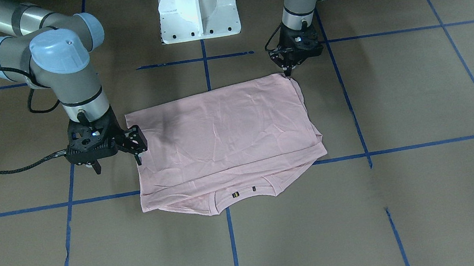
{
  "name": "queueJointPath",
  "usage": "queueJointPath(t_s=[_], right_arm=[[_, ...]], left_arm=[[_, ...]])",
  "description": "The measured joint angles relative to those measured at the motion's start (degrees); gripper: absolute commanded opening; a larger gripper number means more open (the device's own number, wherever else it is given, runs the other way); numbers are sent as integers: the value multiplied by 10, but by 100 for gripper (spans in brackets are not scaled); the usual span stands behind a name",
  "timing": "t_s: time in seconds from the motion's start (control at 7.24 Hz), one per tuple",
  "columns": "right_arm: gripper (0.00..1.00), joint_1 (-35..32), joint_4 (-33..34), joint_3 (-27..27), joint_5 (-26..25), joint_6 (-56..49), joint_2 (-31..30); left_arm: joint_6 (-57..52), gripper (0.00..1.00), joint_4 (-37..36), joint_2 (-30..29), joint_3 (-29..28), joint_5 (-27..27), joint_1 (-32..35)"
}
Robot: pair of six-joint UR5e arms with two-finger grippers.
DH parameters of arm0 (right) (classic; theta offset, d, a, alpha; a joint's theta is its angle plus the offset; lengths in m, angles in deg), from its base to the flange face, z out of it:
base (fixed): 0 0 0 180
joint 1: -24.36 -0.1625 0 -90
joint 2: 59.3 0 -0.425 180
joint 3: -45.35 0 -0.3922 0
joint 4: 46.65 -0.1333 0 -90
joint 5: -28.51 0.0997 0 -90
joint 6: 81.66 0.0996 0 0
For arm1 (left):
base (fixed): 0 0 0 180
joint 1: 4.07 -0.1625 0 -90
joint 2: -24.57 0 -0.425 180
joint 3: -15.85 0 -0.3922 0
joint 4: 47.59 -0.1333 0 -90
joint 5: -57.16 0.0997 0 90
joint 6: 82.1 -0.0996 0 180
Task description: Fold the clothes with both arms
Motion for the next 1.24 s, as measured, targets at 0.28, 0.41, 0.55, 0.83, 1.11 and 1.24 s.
queueJointPath(t_s=[0.28,0.41,0.55,0.83,1.11,1.24], right_arm=[[100,1,0,2,-1,1,1],[100,2,0,2,-1,2,1],[100,3,0,2,-1,2,1],[100,3,0,3,-1,3,2],[100,3,0,3,-1,3,1],[100,3,0,3,-1,3,1]], left_arm=[[-54,13,3,7,-11,-1,36],[-66,85,4,8,-18,-1,47],[-72,100,5,7,-18,-2,52],[-72,89,5,4,-2,-7,52],[-47,68,5,0,8,-7,45],[-31,68,6,-2,8,-6,34]])
